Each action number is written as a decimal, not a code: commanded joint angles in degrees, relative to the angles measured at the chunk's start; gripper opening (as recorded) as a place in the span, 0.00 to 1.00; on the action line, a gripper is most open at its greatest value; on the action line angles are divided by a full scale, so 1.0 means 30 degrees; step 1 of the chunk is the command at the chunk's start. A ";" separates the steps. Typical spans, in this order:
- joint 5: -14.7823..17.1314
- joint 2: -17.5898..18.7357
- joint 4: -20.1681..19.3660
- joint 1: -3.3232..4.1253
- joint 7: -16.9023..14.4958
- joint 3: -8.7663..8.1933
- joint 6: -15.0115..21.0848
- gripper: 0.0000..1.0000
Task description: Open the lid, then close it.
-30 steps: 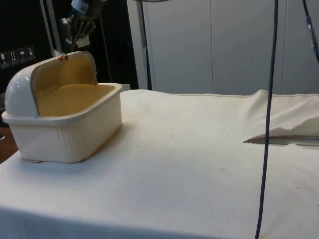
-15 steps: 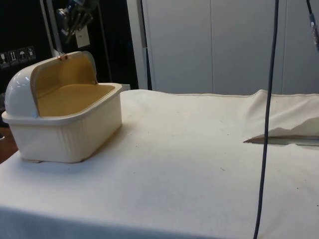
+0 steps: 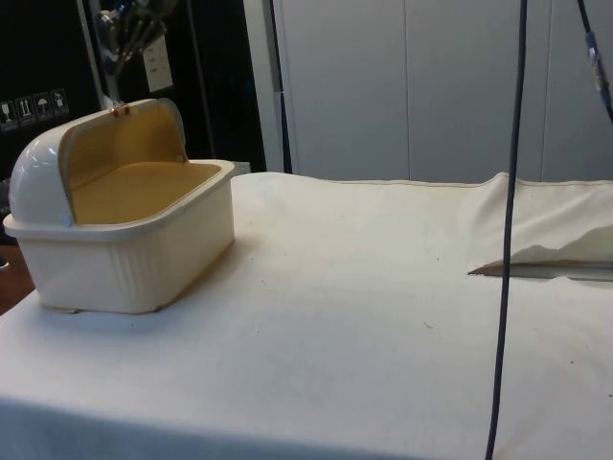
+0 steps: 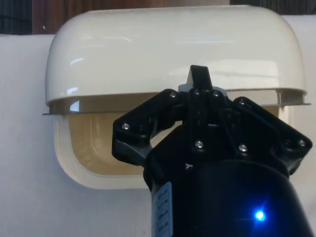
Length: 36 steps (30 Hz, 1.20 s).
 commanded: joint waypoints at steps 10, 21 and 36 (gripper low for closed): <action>0.0000 0.0688 0.0783 0.0057 0.0019 0.0095 0.0038 0.00; -0.0095 0.1261 0.1012 0.0401 0.0286 0.0191 0.0153 0.00; 0.0000 0.1833 0.0955 0.0401 0.0095 0.0477 0.0038 0.00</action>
